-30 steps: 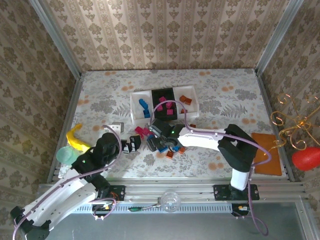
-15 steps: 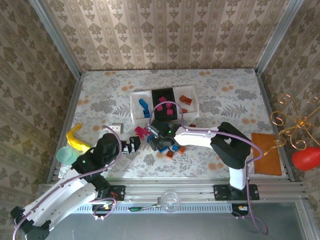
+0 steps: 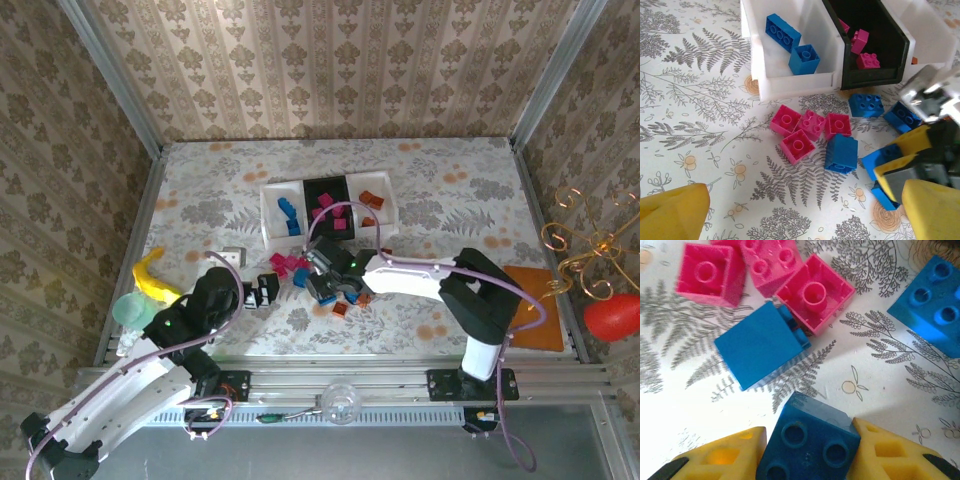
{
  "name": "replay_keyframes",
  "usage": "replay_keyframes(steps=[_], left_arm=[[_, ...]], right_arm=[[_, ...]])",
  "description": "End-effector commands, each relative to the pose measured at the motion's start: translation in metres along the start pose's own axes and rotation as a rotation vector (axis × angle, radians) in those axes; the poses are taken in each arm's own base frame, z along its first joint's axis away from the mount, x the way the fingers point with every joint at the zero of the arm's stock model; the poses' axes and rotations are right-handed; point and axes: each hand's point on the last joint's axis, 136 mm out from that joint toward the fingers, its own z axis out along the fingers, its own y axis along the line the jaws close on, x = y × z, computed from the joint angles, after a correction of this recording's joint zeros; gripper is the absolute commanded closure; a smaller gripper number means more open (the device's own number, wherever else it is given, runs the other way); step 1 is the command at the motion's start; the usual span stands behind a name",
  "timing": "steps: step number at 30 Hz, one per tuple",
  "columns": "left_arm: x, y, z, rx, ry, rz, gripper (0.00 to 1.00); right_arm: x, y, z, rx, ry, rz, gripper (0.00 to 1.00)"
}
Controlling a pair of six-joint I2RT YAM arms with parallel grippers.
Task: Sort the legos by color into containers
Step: Pick up the lego from the center of the table, then place the lego in the container.
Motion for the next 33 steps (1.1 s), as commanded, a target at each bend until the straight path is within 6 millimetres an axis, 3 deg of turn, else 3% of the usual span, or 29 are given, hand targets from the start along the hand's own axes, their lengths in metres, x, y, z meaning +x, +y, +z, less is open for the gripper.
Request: replay_keyframes(steps=[1, 4, 7, 10, 17, 22, 25, 29, 33], left_arm=[[0.001, 0.008, -0.003, -0.031, -0.01, -0.008, 0.0], [0.001, 0.007, -0.004, -0.019, -0.016, -0.008, 0.0], [0.001, 0.007, -0.003, -0.017, -0.013, -0.01, 0.0], [0.003, 0.007, -0.003, -0.016, -0.006, -0.01, 0.0], [0.002, 0.001, -0.006, 0.013, 0.012, 0.01, 0.01], [0.008, -0.003, -0.002, 0.03, 0.047, 0.018, 0.0], [0.012, -0.005, 0.001, 0.037, 0.074, 0.029, 0.01], [0.017, -0.011, 0.007, 0.054, 0.113, 0.043, 0.01], [0.023, -0.02, 0.02, 0.08, 0.171, 0.048, 0.0]], right_arm=[[-0.024, 0.011, -0.038, -0.086, -0.105, -0.011, 0.68], [-0.048, 0.015, -0.059, -0.142, -0.178, -0.003, 0.68], [-0.083, 0.016, -0.063, -0.168, -0.225, 0.029, 0.68], [-0.118, 0.013, -0.049, -0.15, -0.254, 0.055, 0.68], [-0.182, 0.002, 0.009, -0.141, -0.267, 0.132, 0.67], [-0.207, -0.009, 0.04, -0.092, -0.261, 0.199, 0.66], [-0.215, -0.014, 0.052, -0.06, -0.251, 0.232, 0.59], [-0.229, -0.013, 0.043, -0.073, -0.279, 0.248, 0.35], [-0.243, -0.011, 0.008, -0.093, -0.341, 0.242, 0.3]])
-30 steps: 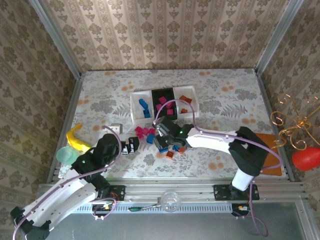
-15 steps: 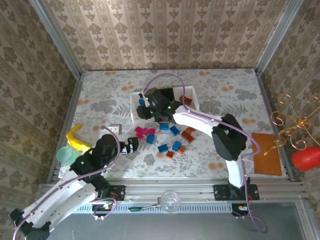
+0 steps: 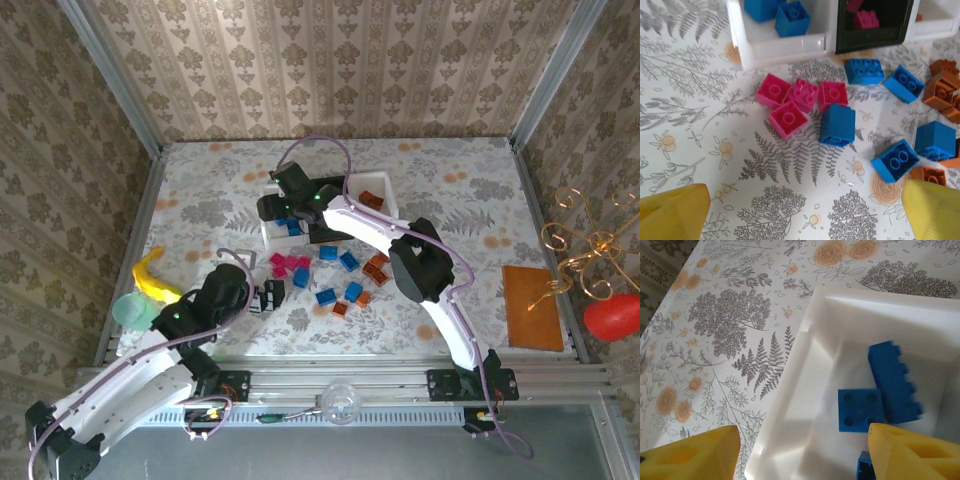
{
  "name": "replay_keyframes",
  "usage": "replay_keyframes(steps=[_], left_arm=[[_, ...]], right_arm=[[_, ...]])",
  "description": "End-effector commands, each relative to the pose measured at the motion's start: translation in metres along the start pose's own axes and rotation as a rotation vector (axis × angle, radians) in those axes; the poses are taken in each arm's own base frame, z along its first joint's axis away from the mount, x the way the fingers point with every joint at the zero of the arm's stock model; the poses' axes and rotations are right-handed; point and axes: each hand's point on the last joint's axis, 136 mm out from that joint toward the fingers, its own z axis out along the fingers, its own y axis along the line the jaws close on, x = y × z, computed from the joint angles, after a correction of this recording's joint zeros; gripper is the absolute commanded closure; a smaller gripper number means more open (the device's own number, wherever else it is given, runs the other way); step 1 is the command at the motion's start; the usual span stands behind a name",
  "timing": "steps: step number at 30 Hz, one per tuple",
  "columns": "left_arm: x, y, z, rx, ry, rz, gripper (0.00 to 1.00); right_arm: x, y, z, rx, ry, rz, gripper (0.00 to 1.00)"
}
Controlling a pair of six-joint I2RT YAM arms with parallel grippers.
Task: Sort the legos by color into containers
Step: Place the lego in the container, then pick up the lego from the center of the table.
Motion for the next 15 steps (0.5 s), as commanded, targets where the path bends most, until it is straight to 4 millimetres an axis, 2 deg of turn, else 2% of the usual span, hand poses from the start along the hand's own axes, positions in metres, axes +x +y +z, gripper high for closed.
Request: replay_keyframes(steps=[1, 4, 10, 15], left_arm=[[-0.006, -0.013, 0.007, 0.052, 0.03, 0.011, 0.01], [-0.006, -0.015, 0.024, 0.058, 0.076, -0.026, 0.09], [-0.017, -0.015, 0.063, 0.071, 0.099, -0.094, 0.29], [-0.028, -0.012, 0.092, 0.074, 0.11, -0.135, 0.33]], right_arm=[[-0.033, 0.009, -0.043, -0.018, -0.079, 0.011, 0.29], [-0.035, 0.012, -0.071, -0.041, -0.123, 0.018, 0.29], [-0.011, 0.002, -0.115, -0.061, -0.158, 0.035, 0.29], [0.01, -0.012, -0.149, -0.05, -0.177, 0.04, 0.29]])
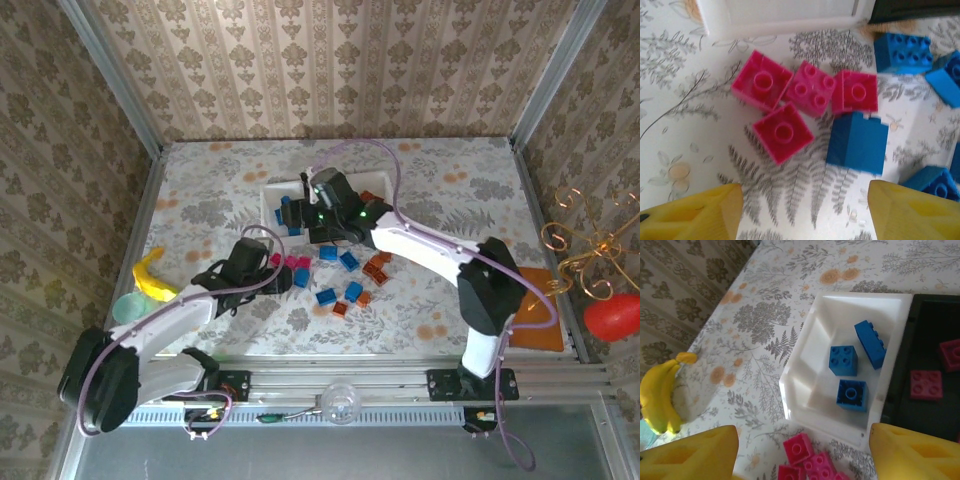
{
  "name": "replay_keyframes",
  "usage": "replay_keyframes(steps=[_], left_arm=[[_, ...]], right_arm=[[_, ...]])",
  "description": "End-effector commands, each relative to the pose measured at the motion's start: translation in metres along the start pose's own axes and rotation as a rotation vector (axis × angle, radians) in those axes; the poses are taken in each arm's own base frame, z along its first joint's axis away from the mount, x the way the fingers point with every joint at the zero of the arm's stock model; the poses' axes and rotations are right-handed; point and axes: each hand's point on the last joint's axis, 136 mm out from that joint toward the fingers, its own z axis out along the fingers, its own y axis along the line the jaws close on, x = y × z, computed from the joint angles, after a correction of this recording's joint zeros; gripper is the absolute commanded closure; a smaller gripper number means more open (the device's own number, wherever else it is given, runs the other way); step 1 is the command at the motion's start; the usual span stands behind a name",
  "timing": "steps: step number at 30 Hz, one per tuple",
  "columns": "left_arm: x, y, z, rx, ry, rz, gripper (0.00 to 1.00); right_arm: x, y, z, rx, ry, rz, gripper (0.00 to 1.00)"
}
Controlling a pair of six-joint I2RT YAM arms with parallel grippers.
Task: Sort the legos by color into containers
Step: Pick up the lego from the center of the table.
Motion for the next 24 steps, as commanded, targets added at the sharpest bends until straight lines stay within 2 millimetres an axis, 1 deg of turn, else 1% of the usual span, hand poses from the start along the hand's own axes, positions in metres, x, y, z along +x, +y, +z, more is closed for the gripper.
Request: replay_keyframes(steps=[1, 4, 5, 7, 10, 12, 14, 16, 17, 18, 24], left_arm=[[-0.032, -0.015, 0.007, 0.065, -0.066, -0.021, 0.34], [-0.034, 0.0, 0.018, 0.03, -0.056, -0.052, 0.37], [-0.035, 0.004, 0.021, 0.024, -0.055, -0.062, 0.39], [-0.036, 0.008, 0.025, 0.019, -0.051, -0.07, 0.41], [-0.032, 0.012, 0.032, -0.001, -0.024, -0.071, 0.41], [-0.024, 0.018, 0.038, -0.026, 0.001, -0.077, 0.39], [-0.018, 0.023, 0.042, -0.043, 0.016, -0.079, 0.39], [-0.015, 0.023, 0.046, -0.039, 0.024, -0.081, 0.38], [-0.013, 0.023, 0.049, -0.036, 0.03, -0.081, 0.37], [-0.01, 0.025, 0.051, -0.042, 0.038, -0.083, 0.36], [-0.001, 0.032, 0.062, -0.057, 0.059, -0.087, 0.39]], right_arm=[[0.002, -0.009, -0.02, 0.014, -0.046, 0.017, 0.29], [0.015, -0.017, -0.039, 0.02, -0.049, 0.026, 0.29], [0.019, -0.02, -0.044, 0.023, -0.053, 0.03, 0.29], [0.028, -0.027, -0.053, 0.042, -0.055, 0.034, 0.29], [0.033, -0.036, -0.066, 0.072, -0.066, 0.03, 0.29], [0.035, -0.042, -0.074, 0.091, -0.075, 0.022, 0.29], [0.036, -0.046, -0.079, 0.105, -0.082, 0.019, 0.29], [0.04, -0.051, -0.078, 0.117, -0.072, 0.021, 0.29], [0.033, -0.049, -0.088, 0.11, -0.098, 0.024, 0.29], [0.033, -0.05, -0.089, 0.112, -0.1, 0.024, 0.29], [0.033, -0.053, -0.094, 0.119, -0.105, 0.023, 0.28]])
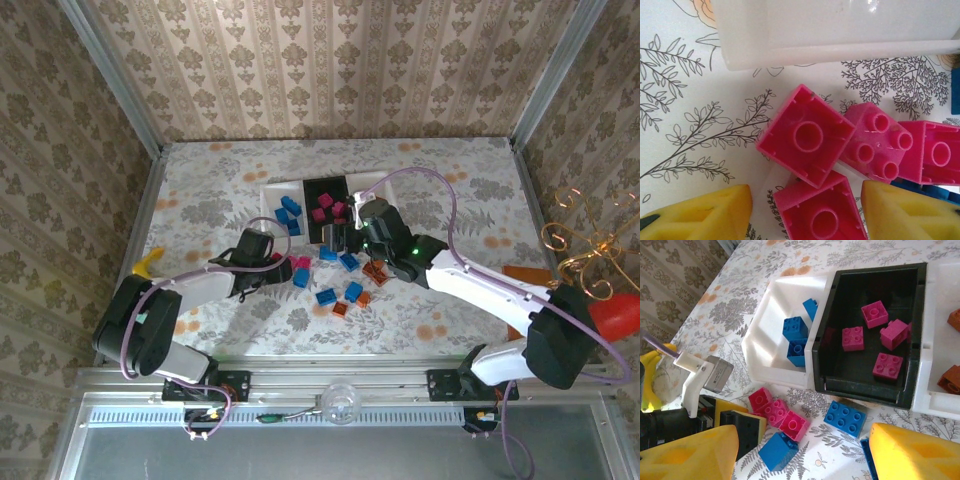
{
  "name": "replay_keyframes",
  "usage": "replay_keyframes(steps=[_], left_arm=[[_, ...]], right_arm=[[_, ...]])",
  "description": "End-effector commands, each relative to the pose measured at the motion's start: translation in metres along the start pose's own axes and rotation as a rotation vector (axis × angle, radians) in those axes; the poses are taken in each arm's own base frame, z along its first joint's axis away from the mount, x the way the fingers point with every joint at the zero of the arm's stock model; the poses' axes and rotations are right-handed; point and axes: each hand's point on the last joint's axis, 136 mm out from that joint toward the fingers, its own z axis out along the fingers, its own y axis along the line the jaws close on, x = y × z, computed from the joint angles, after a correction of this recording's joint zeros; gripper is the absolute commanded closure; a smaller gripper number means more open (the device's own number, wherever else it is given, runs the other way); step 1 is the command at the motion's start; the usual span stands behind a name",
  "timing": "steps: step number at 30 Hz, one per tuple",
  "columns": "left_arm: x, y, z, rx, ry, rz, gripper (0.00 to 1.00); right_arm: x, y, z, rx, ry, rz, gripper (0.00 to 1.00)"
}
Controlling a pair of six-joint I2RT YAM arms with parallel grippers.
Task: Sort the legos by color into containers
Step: Pick up the lego from the center of the table, then place the lego in the container.
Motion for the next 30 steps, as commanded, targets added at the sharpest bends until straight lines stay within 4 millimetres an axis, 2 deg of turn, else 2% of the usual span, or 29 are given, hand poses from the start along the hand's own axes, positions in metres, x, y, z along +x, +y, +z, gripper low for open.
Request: replay_keyframes(steps=[1, 9, 15, 18, 20, 22, 26, 30], left_arm=[[0.004, 0.003, 0.008, 0.003, 0.007, -0.01, 0.4], [0.016, 0.013, -0.001, -0.021, 0.009, -0.015, 0.58], [0.011, 0.002, -0.032, 0.013, -0.041, -0.009, 0.66], [-0.008, -0.018, -0.057, 0.054, -0.102, 0.02, 0.66], [-0.031, -0.037, -0.071, 0.095, -0.144, 0.046, 0.66], [-0.053, -0.057, -0.077, 0.133, -0.169, 0.069, 0.65], [-0.104, -0.104, -0.072, 0.204, -0.205, 0.126, 0.65], [-0.147, -0.14, -0.049, 0.227, -0.207, 0.172, 0.65]], right_arm=[[-0.004, -0.008, -0.007, 0.029, -0.027, -0.001, 0.28], [-0.002, -0.013, -0.01, 0.036, -0.031, 0.006, 0.28], [-0.003, -0.018, -0.011, 0.053, -0.04, 0.018, 0.28], [-0.002, -0.023, -0.015, 0.065, -0.049, 0.03, 0.28], [0.001, -0.027, -0.017, 0.074, -0.051, 0.04, 0.28], [0.006, -0.031, -0.019, 0.086, -0.046, 0.047, 0.28], [0.019, -0.042, -0.023, 0.118, -0.026, 0.054, 0.28], [0.033, -0.051, -0.027, 0.145, 0.002, 0.059, 0.28]])
